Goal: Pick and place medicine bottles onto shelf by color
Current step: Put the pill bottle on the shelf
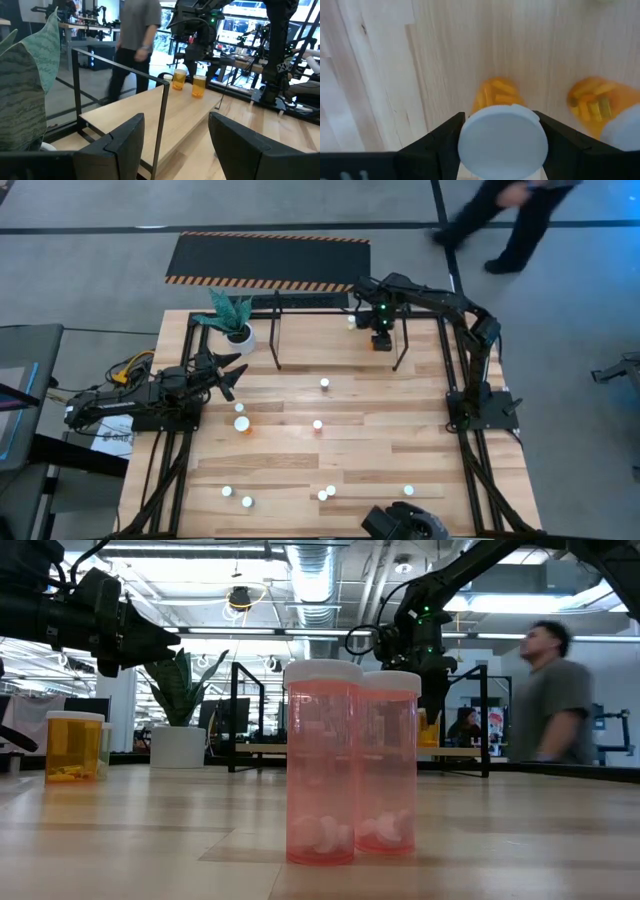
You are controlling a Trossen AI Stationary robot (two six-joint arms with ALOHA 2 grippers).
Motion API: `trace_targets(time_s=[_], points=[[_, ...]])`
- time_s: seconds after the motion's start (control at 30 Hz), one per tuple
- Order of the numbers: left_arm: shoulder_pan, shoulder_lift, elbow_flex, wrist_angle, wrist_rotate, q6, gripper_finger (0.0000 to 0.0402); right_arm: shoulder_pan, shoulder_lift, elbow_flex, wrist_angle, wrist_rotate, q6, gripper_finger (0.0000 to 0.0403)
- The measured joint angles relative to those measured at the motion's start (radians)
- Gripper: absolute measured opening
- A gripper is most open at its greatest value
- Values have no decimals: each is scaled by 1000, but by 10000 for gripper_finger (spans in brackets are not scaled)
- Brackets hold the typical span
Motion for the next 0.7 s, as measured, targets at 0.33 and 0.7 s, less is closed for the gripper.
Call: trace_targets(time_s=[0.33, 0.7], points=[[0, 0, 0, 0, 0, 0, 208, 1, 0, 0, 3, 1, 2, 242], [0, 0, 0, 0, 0, 0, 208, 1, 0, 0, 21, 23, 36, 242]])
